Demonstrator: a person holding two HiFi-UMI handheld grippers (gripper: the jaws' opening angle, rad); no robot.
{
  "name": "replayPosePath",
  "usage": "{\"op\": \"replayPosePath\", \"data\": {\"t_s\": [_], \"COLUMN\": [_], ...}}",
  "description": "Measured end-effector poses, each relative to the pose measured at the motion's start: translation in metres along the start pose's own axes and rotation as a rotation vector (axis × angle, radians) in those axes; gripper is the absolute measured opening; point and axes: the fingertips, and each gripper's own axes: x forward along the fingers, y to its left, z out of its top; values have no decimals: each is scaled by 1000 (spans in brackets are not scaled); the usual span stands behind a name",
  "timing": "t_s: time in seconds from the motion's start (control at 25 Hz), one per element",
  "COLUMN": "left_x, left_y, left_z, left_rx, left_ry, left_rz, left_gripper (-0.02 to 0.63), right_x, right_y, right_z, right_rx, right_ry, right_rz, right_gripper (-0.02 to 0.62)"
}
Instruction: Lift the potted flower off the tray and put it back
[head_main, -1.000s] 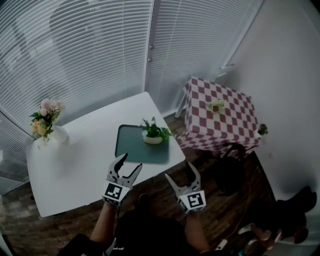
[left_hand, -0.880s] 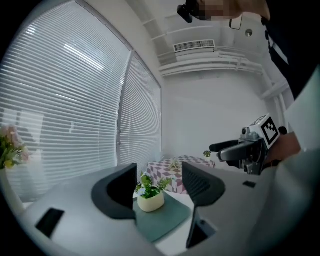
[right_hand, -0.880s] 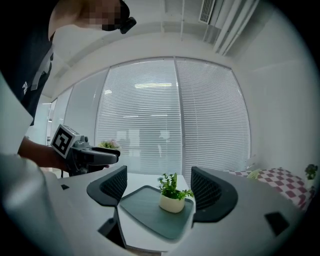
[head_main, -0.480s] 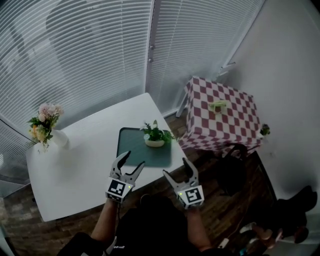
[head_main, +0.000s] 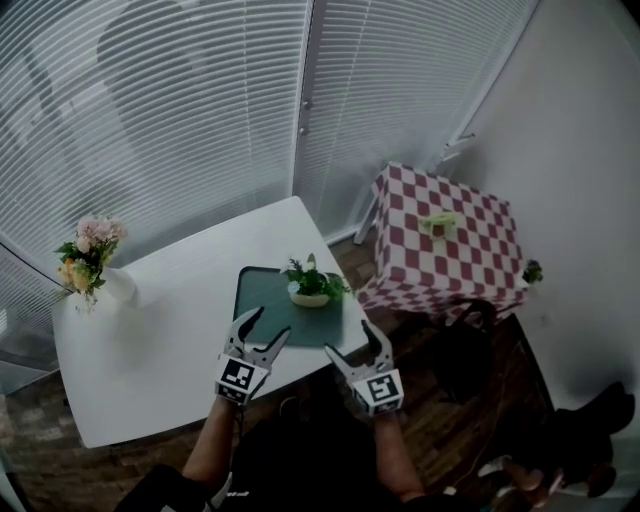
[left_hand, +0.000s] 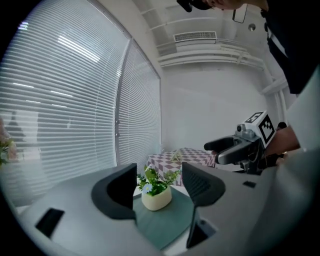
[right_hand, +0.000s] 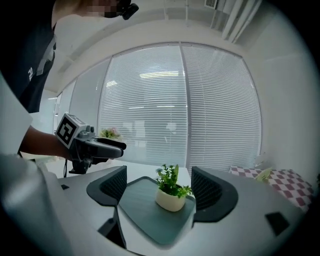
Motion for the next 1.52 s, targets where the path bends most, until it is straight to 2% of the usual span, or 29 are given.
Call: {"op": "replayPosePath", "data": {"t_s": [0.24,0.44,0.72,0.92,1.24,1.52], "left_x": [24,45,74,87,106,124], "left_y": [7,15,28,34,41,41], "left_z": [-16,-37,-75,-89,-124,-146], "left_rx": [-1,-73,35,49,27,34], "left_ry": [33,70,158,171,242,263], "left_rz": [6,-11,-1,-1,-13,-52], "left_gripper": [262,262,267,272,275,276], "right_x": [21,42,65,78,105,131], "right_y": [-17,-30,-47,-51,-58,-59], "right_z": [-17,-36,-54,-74,-112,-135], "right_rx": [-4,4,36,26,66,73], "right_ry": [67,63,64,126,181,230], "right_rz": [39,66,86,113,151,188], "right_gripper": [368,368,368,368,371,373]}}
